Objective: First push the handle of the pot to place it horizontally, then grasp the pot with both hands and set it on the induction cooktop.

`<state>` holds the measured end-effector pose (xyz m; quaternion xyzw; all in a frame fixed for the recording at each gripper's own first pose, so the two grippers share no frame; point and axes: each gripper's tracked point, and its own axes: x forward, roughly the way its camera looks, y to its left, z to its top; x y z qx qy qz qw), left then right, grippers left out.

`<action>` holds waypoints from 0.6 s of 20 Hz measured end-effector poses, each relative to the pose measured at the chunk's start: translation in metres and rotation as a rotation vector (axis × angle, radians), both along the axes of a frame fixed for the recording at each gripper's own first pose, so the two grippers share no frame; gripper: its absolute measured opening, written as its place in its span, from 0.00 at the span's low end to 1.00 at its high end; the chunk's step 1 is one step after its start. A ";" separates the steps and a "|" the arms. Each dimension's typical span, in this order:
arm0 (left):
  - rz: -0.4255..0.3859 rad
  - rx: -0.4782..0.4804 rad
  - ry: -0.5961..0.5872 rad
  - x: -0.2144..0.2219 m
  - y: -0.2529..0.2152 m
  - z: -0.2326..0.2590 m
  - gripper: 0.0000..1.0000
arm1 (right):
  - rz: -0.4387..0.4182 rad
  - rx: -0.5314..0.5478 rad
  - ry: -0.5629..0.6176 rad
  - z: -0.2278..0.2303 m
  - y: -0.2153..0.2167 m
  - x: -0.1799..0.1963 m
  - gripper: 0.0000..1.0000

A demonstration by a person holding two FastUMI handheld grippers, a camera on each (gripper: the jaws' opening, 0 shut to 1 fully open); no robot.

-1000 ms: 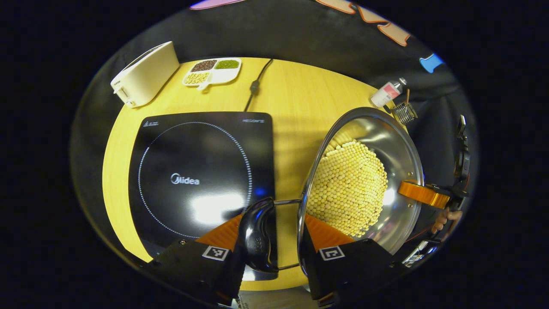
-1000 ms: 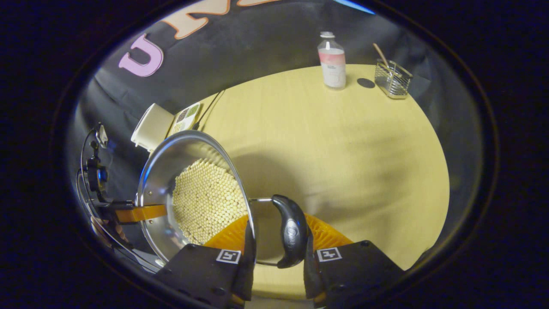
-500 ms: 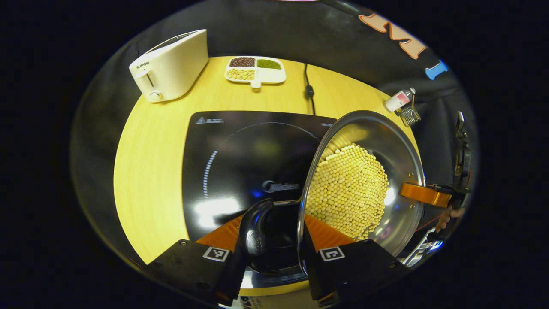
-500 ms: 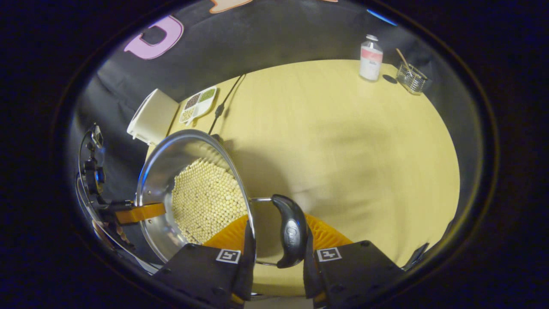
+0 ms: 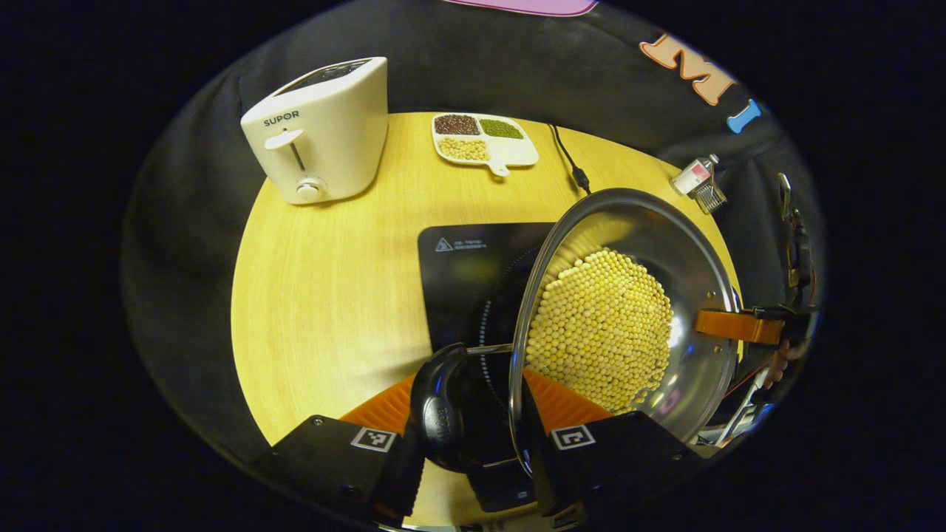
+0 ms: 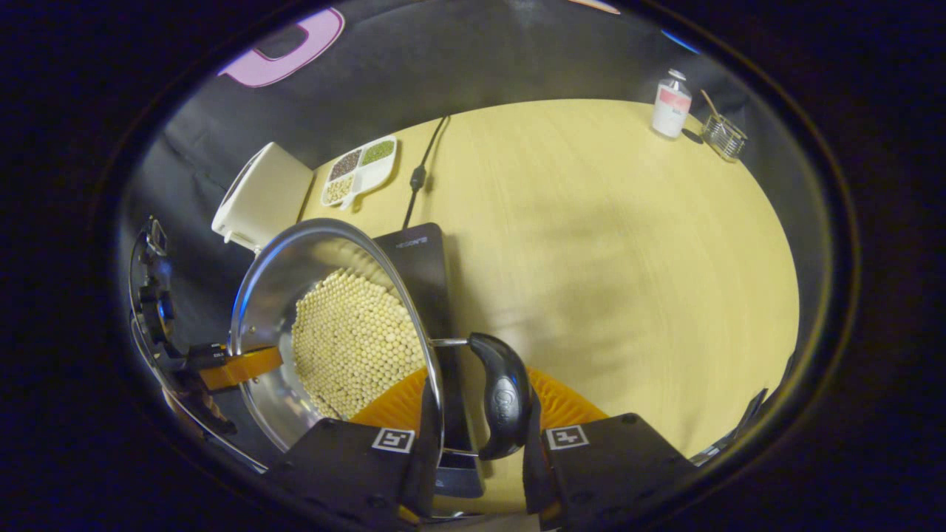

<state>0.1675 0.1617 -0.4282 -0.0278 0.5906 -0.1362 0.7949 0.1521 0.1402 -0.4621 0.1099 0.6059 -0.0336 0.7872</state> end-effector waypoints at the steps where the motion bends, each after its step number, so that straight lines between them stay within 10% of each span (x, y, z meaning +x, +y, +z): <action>1: -0.010 0.013 -0.019 0.001 0.008 0.003 0.63 | -0.005 0.008 0.000 -0.002 0.006 0.001 0.42; 7: 0.001 0.021 -0.054 0.004 0.023 0.004 0.67 | -0.012 0.011 -0.011 -0.008 0.017 0.008 0.45; 12: 0.047 0.086 -0.151 0.012 0.030 0.011 0.77 | -0.020 -0.062 -0.076 0.001 0.000 0.011 0.72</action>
